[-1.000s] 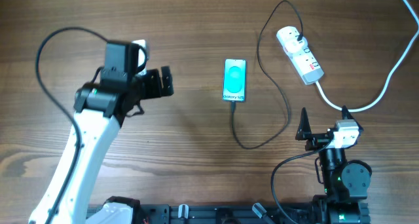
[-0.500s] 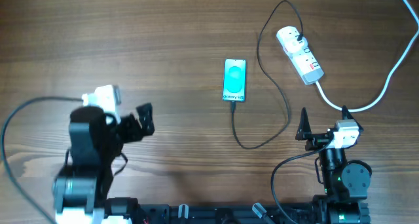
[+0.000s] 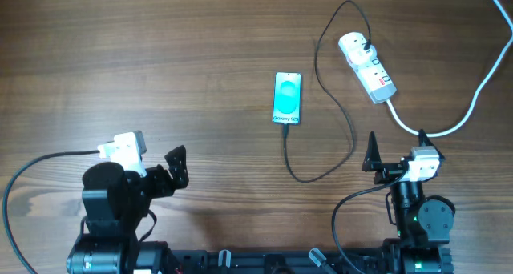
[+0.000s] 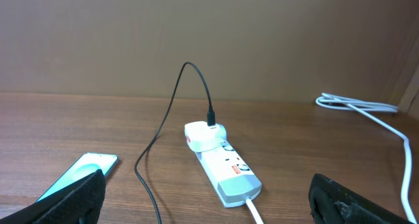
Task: Plug charger to phone and switch on socket
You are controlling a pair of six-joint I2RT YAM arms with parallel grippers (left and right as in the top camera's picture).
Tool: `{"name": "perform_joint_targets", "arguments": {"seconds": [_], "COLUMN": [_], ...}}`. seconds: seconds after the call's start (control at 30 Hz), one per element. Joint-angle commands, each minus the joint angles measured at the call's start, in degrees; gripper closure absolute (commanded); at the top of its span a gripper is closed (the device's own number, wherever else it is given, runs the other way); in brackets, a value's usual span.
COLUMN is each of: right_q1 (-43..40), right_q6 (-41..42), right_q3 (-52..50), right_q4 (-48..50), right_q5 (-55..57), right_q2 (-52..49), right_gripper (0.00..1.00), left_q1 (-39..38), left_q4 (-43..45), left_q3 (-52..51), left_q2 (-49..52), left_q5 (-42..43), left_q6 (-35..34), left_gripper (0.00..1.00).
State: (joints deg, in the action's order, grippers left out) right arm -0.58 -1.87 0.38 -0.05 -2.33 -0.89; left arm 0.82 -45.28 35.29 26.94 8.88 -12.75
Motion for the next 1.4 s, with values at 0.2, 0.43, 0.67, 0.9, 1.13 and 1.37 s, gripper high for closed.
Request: {"name": "perform_joint_targets", "arguments": {"seconds": [0.2, 0.43, 0.67, 0.9, 1.13, 1.37], "right_q1": [-0.24, -0.24, -0.24, -0.24, -0.24, -0.24], "right_q6": [-1.11, -1.11, -1.09, -1.11, -1.14, -1.11], "right_q3": [-0.07, -0.07, -0.07, -0.07, -0.07, -0.07], "right_q4": [0.04, 0.04, 0.04, 0.04, 0.04, 0.04], "right_q5": [-0.24, -0.24, -0.26, -0.24, -0.24, -0.24], "right_q2": [0.68, 0.68, 0.68, 0.68, 0.68, 0.68], "right_gripper": [0.0, 0.0, 0.0, 0.0, 0.0, 0.0], "left_q1": [0.42, 0.42, 0.42, 0.42, 0.42, -1.44], "left_q4": [-1.29, -3.13, -0.33, 7.48, 16.9, 29.59], "left_q3": [-1.66, -1.9, -6.58, -15.61, -20.72, -23.78], "left_q2": [-11.32, -12.9, -17.88, -25.83, -26.75, -26.75], "left_q5": [0.7, 0.7, 0.74, 3.72, 3.48, -4.24], "left_q6": [0.31, 0.31, 0.28, -0.17, -1.2, -1.38], "left_gripper": [0.0, 0.0, 0.0, 0.0, 0.0, 0.0]}}
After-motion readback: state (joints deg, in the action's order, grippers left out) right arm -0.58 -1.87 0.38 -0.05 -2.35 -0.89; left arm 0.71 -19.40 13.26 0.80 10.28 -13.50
